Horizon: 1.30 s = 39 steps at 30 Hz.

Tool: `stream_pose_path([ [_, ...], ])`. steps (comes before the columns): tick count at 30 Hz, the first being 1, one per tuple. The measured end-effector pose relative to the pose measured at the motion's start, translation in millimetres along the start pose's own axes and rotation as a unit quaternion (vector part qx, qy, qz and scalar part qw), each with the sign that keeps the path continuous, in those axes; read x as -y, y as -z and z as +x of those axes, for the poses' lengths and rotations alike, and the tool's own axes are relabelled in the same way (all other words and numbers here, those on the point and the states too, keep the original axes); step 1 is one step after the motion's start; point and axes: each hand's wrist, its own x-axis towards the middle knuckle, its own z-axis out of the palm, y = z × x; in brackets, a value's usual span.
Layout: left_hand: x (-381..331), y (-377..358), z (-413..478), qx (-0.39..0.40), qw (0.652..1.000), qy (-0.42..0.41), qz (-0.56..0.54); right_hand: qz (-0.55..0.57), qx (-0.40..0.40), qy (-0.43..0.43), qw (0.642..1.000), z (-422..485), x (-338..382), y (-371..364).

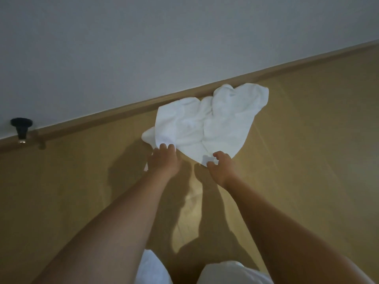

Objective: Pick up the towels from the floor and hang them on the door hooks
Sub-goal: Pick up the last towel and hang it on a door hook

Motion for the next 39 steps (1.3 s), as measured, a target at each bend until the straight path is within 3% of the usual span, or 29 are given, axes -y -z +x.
stream_pose_path([
  [3, 8, 6, 30, -0.028, 0.999, 0.020, 0.004, 0.012, -0.008, 0.014, 1.000, 23, 6, -4],
  [7, 17, 24, 44, 0.001, 0.988, 0.082, -0.129, 0.011, -0.019, 0.024, 0.999, 25, 8, 6],
  [11, 16, 9, 27, 0.070, 0.946, 0.112, -0.296, 0.009, -0.016, 0.017, 1.000, 12, 0, 5],
  [17, 13, 1, 35, 0.080, 0.905, 0.109, -0.403, 0.006, -0.037, 0.060, 0.998, 25, 19, 0],
  [21, 5, 14, 31, -0.027, 0.891, 0.110, -0.440, 0.002, -0.018, 0.076, 0.997, 21, 28, -10],
  [23, -1, 25, 32, -0.084, 0.911, 0.055, -0.399, -0.001, -0.016, 0.088, 0.996, 21, 27, -12],
  [25, -14, 46, 30, -0.081, 0.929, -0.058, -0.357, 0.001, -0.025, 0.114, 0.993, 26, 30, -9],
  [27, -30, 71, 23, -0.025, 0.932, -0.165, -0.321, -0.005, -0.058, 0.163, 0.985, 31, 41, 0],
  [30, -46, 103, 8, 0.092, 0.939, -0.235, -0.233, 0.001, -0.104, 0.247, 0.964, 37, 59, 16],
  [32, -46, 120, 0, 0.176, 0.920, -0.246, -0.247, 0.011, -0.112, 0.277, 0.954, 34, 64, 27],
  [35, -35, 130, 0, 0.221, 0.861, -0.194, -0.415, 0.025, -0.066, 0.234, 0.970, 23, 63, 36],
  [37, -26, 122, 8, 0.136, 0.806, -0.125, -0.562, 0.066, -0.088, 0.174, 0.979, 22, 64, 39],
  [39, -17, 104, 16, 0.004, 0.787, -0.059, -0.614, 0.144, -0.138, 0.106, 0.974, 20, 68, 45],
])
